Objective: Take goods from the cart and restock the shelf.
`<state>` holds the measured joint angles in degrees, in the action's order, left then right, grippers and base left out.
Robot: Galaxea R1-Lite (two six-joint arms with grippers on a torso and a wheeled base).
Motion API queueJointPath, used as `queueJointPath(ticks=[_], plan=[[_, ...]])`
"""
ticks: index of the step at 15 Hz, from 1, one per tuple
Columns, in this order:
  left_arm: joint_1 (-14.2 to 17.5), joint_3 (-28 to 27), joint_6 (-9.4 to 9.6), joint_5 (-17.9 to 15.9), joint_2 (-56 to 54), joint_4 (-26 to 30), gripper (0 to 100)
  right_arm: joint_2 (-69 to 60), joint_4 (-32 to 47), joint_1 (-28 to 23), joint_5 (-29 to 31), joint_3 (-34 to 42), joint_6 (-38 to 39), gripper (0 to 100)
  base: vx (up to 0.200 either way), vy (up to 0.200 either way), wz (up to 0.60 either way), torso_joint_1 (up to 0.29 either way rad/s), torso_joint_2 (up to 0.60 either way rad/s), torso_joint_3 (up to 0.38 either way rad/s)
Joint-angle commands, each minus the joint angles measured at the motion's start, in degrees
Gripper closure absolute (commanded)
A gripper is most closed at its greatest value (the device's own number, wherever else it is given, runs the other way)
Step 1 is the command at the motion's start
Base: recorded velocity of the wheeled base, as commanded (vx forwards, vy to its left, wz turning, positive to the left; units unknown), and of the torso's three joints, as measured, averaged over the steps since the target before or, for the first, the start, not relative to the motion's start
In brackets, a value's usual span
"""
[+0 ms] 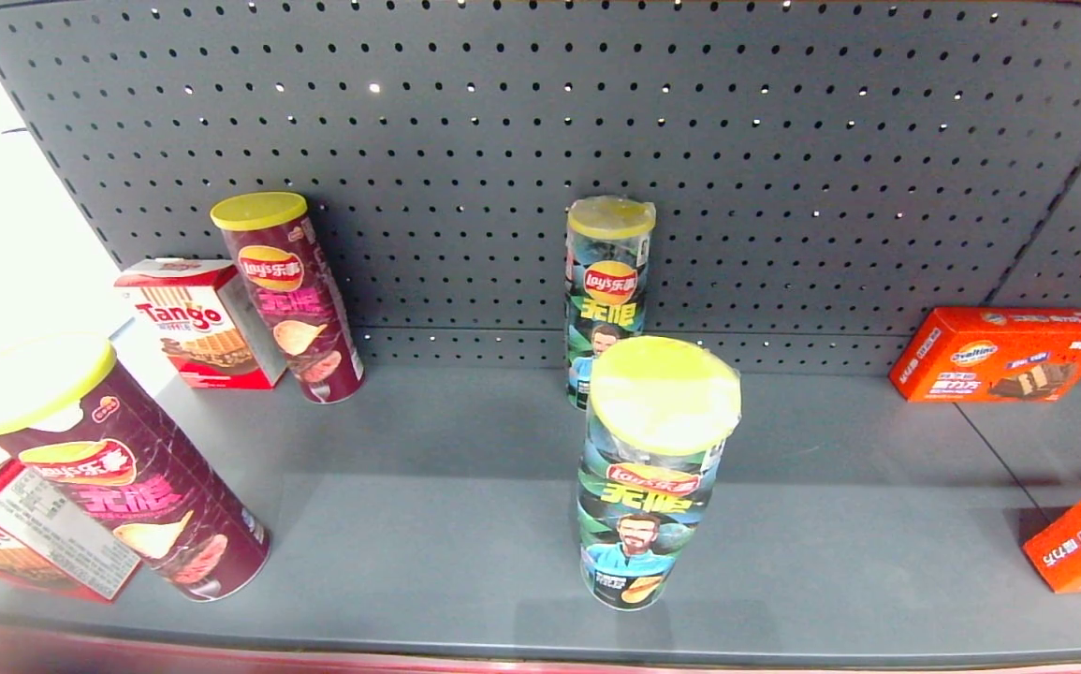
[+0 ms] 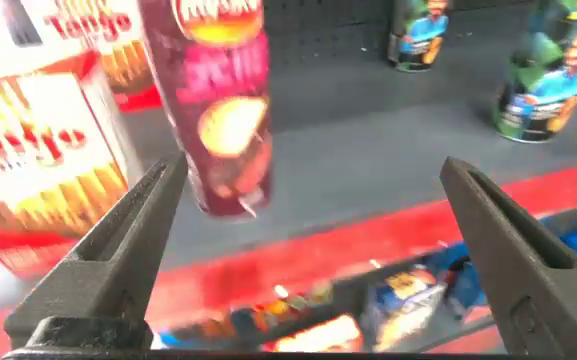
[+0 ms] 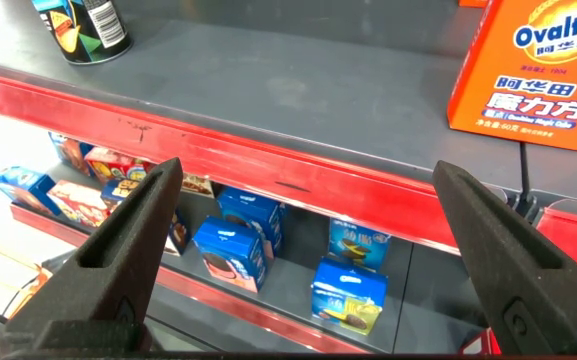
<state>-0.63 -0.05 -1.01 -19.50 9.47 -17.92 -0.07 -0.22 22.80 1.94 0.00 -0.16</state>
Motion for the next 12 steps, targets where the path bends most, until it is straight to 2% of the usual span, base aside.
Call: queueJointPath(ticks=[1,2,3,5,7,8,10,11,12], plan=[[2.8,0.0,-1.45,-2.6,-5.8,7.5,0,0.1,0.0,0.1,0.0,0.0,0.0,0,0.000,0.000,0.00,0.000,0.00,0.000],[0.6,0.0,-1.19,1.1,-8.6,12.5,0,0.1,0.0,0.1,0.0,0.0,0.0,0,0.000,0.000,0.00,0.000,0.00,0.000],[0.5,-0.3,-0.39,6.1,-9.5,16.3,0,0.1,0.0,0.1,0.0,0.0,0.0,0,0.000,0.000,0.00,0.000,0.00,0.000],[0.5,0.0,-0.75,14.3,-9.2,14.5,0,0.1,0.0,0.1,0.0,0.0,0.0,0,0.000,0.000,0.00,0.000,0.00,0.000],[0.5,0.0,-0.83,14.3,-9.2,14.5,0,0.1,0.0,0.1,0.0,0.0,0.0,0,0.000,0.000,0.00,0.000,0.00,0.000],[0.5,0.0,-0.22,14.0,-9.1,14.6,0,0.1,0.0,0.1,0.0,0.0,0.0,0,0.000,0.000,0.00,0.000,0.00,0.000],[0.5,0.0,2.15,9.2,-9.1,14.7,0,0.1,0.0,0.1,0.0,0.0,0.0,0,0.000,0.000,0.00,0.000,0.00,0.000],[0.7,-0.4,2.33,12.2,-8.9,15.3,0,0.1,0.0,0.1,0.0,0.0,0.0,0,0.000,0.000,0.00,0.000,0.00,0.000],[0.8,0.0,4.44,21.4,-8.8,18.0,0,0.1,0.0,0.1,0.0,0.0,0.0,0,0.000,0.000,0.00,0.000,0.00,0.000]])
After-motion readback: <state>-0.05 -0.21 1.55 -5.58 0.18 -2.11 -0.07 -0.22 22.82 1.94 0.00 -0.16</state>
